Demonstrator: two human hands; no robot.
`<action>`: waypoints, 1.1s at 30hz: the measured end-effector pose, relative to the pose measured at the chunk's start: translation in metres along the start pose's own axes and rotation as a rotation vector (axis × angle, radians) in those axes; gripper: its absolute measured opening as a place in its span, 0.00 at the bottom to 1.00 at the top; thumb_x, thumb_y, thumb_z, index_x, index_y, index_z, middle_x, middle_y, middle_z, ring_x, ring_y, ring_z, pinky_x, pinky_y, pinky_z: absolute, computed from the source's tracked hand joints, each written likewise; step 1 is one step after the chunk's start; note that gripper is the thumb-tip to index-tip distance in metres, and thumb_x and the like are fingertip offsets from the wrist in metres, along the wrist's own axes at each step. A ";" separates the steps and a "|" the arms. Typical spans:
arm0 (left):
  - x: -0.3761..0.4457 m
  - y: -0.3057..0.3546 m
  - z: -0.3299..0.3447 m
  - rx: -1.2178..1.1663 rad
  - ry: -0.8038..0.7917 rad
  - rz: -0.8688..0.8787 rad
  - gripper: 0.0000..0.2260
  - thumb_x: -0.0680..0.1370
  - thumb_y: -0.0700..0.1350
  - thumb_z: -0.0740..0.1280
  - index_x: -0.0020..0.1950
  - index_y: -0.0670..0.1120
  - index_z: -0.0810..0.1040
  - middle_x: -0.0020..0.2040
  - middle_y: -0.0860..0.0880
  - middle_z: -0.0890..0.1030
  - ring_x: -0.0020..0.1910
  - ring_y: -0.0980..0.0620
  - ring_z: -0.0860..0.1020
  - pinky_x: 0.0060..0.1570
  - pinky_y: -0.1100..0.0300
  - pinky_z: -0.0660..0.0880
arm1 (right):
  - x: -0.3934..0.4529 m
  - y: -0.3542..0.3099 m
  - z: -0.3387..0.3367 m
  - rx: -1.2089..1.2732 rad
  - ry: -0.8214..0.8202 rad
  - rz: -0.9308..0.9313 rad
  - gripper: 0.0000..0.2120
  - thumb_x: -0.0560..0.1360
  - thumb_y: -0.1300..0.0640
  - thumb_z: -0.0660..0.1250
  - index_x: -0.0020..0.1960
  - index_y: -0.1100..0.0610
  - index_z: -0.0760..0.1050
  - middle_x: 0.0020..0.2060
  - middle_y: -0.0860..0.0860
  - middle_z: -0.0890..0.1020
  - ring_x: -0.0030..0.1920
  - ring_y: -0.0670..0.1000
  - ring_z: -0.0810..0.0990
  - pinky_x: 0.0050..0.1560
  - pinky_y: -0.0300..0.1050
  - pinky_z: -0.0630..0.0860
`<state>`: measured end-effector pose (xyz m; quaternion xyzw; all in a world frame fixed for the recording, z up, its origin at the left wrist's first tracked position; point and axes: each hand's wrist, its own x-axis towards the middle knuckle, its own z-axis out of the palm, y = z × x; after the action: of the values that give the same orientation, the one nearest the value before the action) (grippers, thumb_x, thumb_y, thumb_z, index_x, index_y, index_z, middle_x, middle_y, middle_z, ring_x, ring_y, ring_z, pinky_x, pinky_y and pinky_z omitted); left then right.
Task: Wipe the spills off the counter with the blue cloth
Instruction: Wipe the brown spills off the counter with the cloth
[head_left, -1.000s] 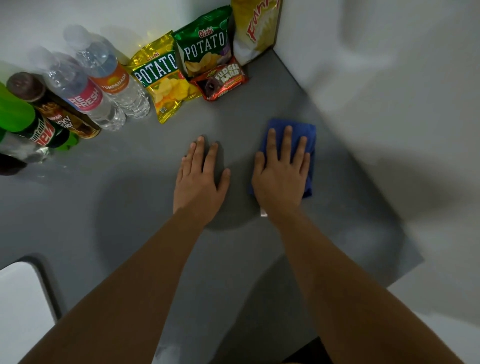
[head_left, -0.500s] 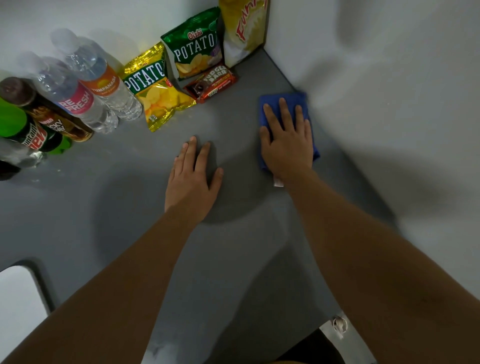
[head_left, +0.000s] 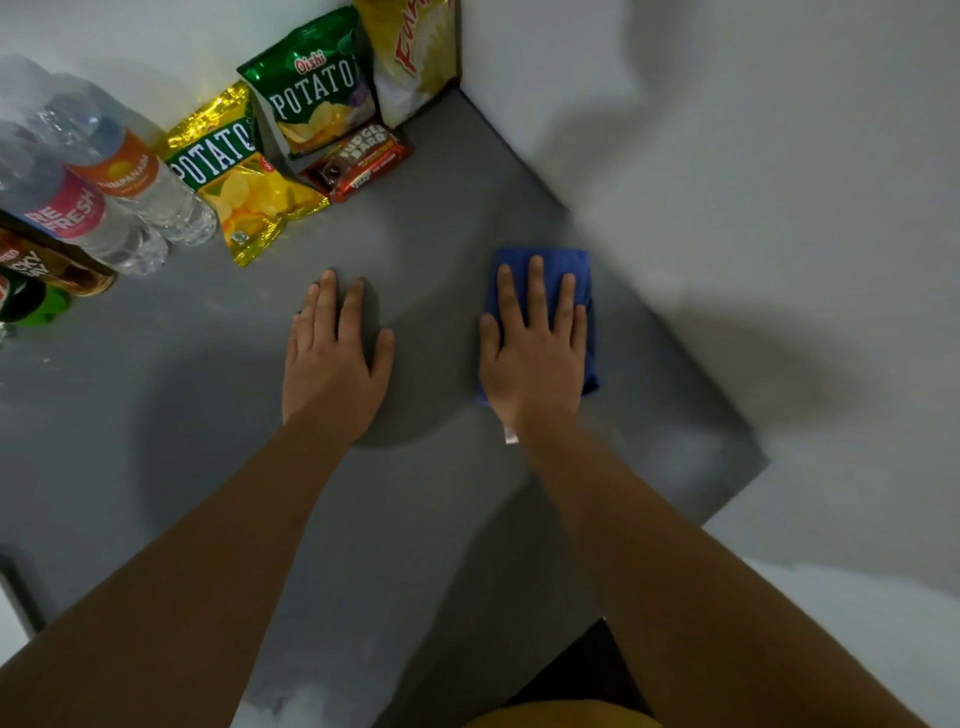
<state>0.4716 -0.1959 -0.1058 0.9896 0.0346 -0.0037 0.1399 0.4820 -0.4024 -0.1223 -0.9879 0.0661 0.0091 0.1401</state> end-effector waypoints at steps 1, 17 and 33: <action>0.001 0.000 0.000 0.003 0.001 0.003 0.28 0.84 0.56 0.56 0.81 0.46 0.58 0.83 0.43 0.53 0.82 0.42 0.52 0.80 0.45 0.53 | 0.005 0.001 -0.001 0.009 -0.010 -0.015 0.29 0.83 0.38 0.42 0.83 0.44 0.48 0.83 0.47 0.48 0.82 0.58 0.42 0.80 0.55 0.40; 0.001 -0.001 -0.004 -0.023 -0.036 0.009 0.29 0.84 0.57 0.56 0.82 0.47 0.57 0.83 0.42 0.54 0.82 0.42 0.52 0.80 0.46 0.51 | -0.030 0.070 -0.024 -0.028 0.019 0.049 0.28 0.84 0.40 0.46 0.83 0.42 0.48 0.83 0.47 0.50 0.82 0.58 0.46 0.80 0.58 0.48; -0.003 0.018 -0.020 -0.101 -0.094 -0.053 0.28 0.84 0.55 0.59 0.81 0.46 0.58 0.83 0.44 0.53 0.82 0.43 0.51 0.79 0.46 0.53 | -0.035 0.040 -0.016 0.018 -0.057 -0.124 0.27 0.84 0.39 0.46 0.82 0.41 0.51 0.83 0.46 0.50 0.82 0.57 0.45 0.81 0.57 0.47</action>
<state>0.4694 -0.2076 -0.0822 0.9788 0.0543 -0.0522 0.1907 0.4417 -0.4409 -0.1167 -0.9881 0.0008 0.0278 0.1513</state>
